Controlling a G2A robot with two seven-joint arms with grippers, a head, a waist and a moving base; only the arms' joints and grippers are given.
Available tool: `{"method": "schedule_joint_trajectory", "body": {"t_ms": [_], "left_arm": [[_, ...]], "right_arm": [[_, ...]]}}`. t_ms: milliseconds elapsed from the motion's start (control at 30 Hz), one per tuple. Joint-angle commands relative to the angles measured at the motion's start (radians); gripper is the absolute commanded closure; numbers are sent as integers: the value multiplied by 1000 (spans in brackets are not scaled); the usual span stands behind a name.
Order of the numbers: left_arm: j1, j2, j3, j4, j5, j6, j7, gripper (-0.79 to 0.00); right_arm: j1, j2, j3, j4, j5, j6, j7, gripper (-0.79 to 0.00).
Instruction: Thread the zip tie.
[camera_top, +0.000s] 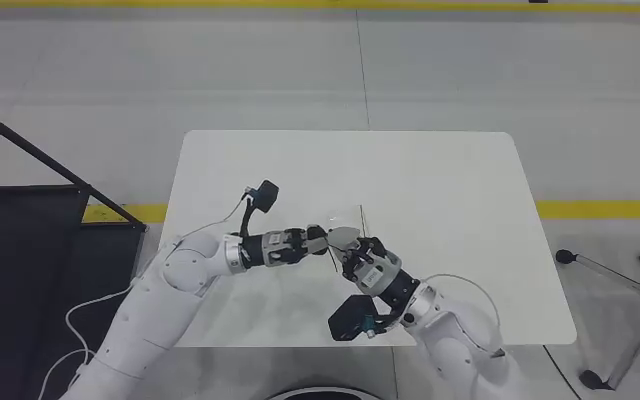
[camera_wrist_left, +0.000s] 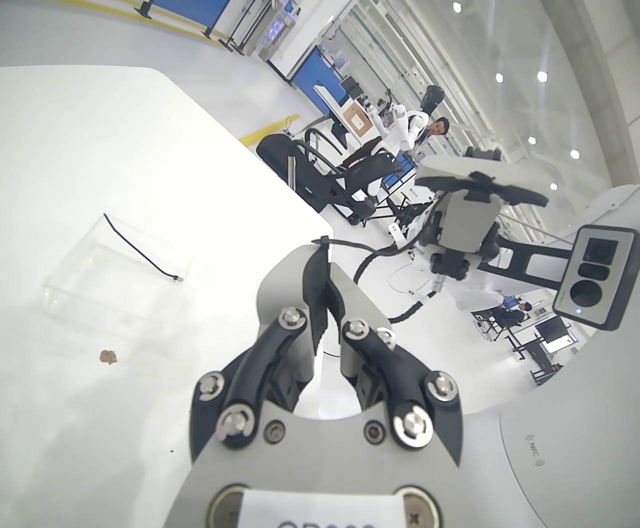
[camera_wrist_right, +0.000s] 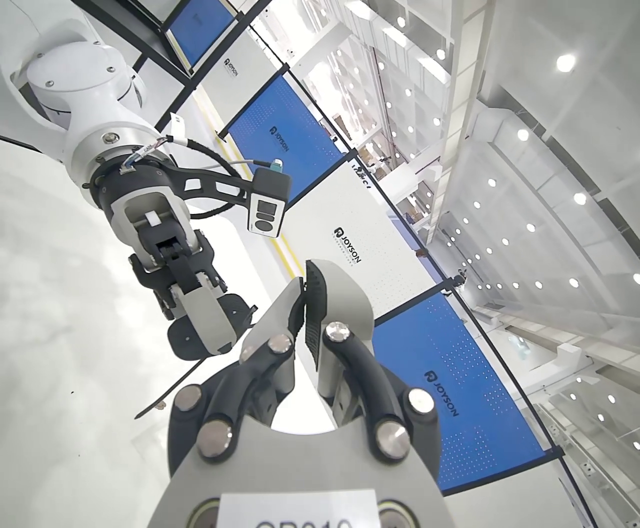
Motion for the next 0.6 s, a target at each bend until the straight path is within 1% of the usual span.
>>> {"method": "schedule_joint_trajectory", "body": {"t_ms": [0, 33, 100, 267, 467, 567], "left_arm": [[0, 1, -1, 0, -3, -1, 0, 0], [0, 1, -1, 0, -5, -1, 0, 0], [0, 2, -3, 1, -8, -2, 4, 0], [-1, 4, -5, 2, -15, 1, 10, 0], [-4, 6, -6, 3, -22, 4, 10, 0], [-5, 7, -6, 3, -27, 4, 11, 0]], "right_arm": [[-4, 1, 2, -2, 1, -2, -7, -123], [-6, 1, 4, -3, 3, -4, -13, -166], [-8, 3, 10, -4, 3, -15, -29, -215], [-20, 9, 29, -13, 4, -31, -62, -225], [-39, 15, 50, -21, 12, -47, -103, -265], [-46, 19, 60, -21, 14, -61, -124, -268]]}}
